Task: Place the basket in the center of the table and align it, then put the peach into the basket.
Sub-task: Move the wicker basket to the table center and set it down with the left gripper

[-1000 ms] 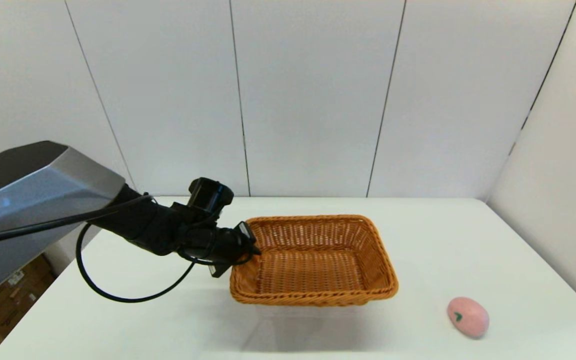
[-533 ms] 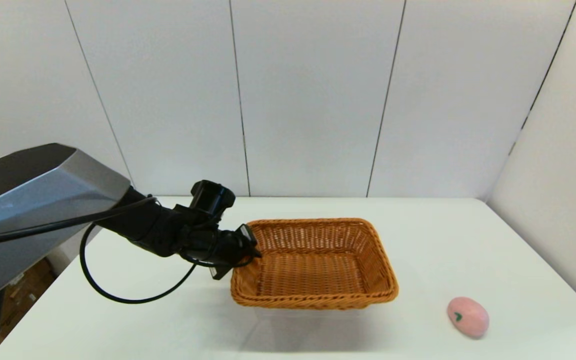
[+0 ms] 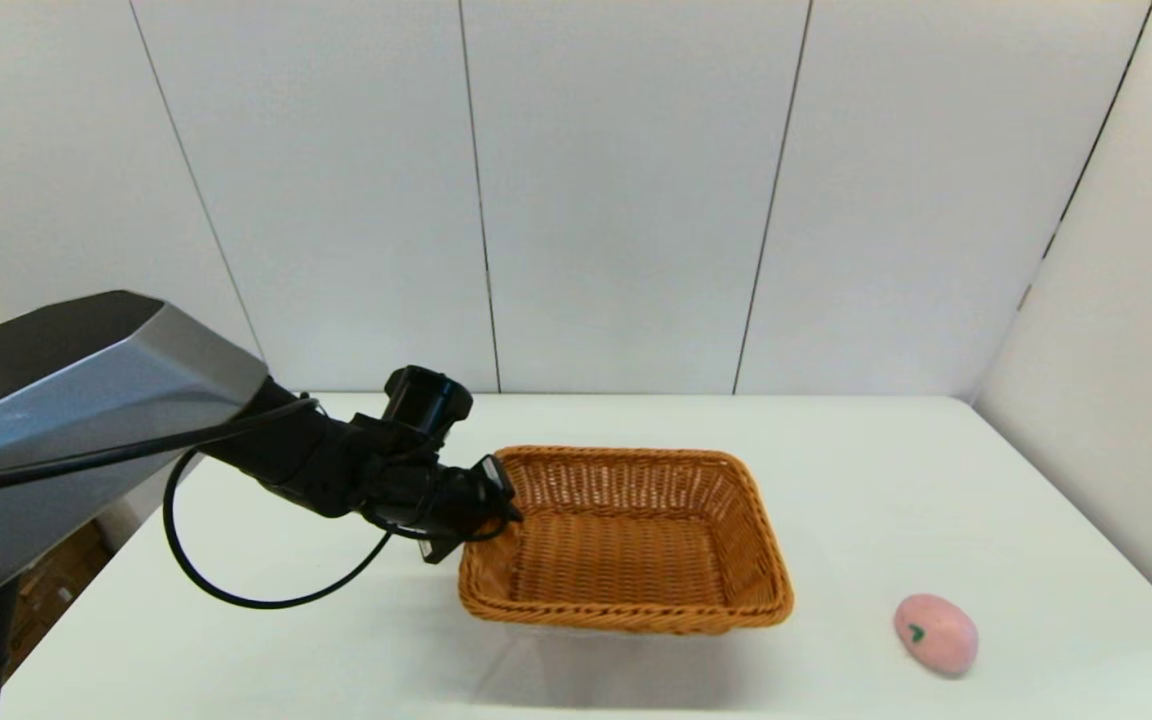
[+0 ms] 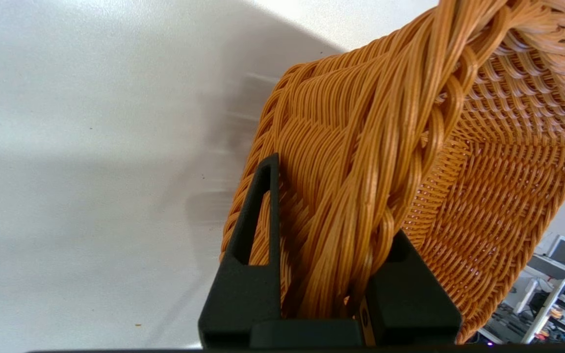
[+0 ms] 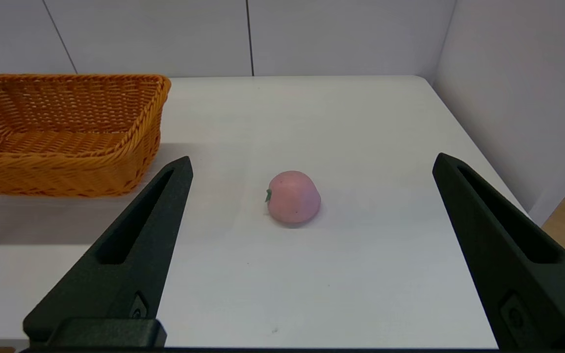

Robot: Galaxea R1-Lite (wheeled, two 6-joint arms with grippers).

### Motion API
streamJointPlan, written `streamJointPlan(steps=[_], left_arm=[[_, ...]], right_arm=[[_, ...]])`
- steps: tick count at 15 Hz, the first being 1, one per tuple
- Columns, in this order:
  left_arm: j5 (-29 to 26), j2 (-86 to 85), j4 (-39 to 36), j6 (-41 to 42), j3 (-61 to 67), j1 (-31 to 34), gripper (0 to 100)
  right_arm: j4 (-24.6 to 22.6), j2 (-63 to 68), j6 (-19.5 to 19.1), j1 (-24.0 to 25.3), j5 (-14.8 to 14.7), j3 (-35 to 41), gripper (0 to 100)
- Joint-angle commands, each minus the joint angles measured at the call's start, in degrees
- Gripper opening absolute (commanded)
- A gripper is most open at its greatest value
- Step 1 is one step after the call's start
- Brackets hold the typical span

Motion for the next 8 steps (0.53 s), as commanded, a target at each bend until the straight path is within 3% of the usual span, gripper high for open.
streamJointPlan(steps=[1, 8], left_arm=[[-0.11, -0.11, -0.04, -1.36, -0.09, 0.01, 0], [1.30, -0.11, -0.04, -2.68, -0.27, -0.87, 0]], right_arm=[[0.00, 0.07, 0.02, 0.02, 0.00, -0.01, 100], [0.00, 0.07, 0.02, 0.02, 0.00, -0.01, 100]])
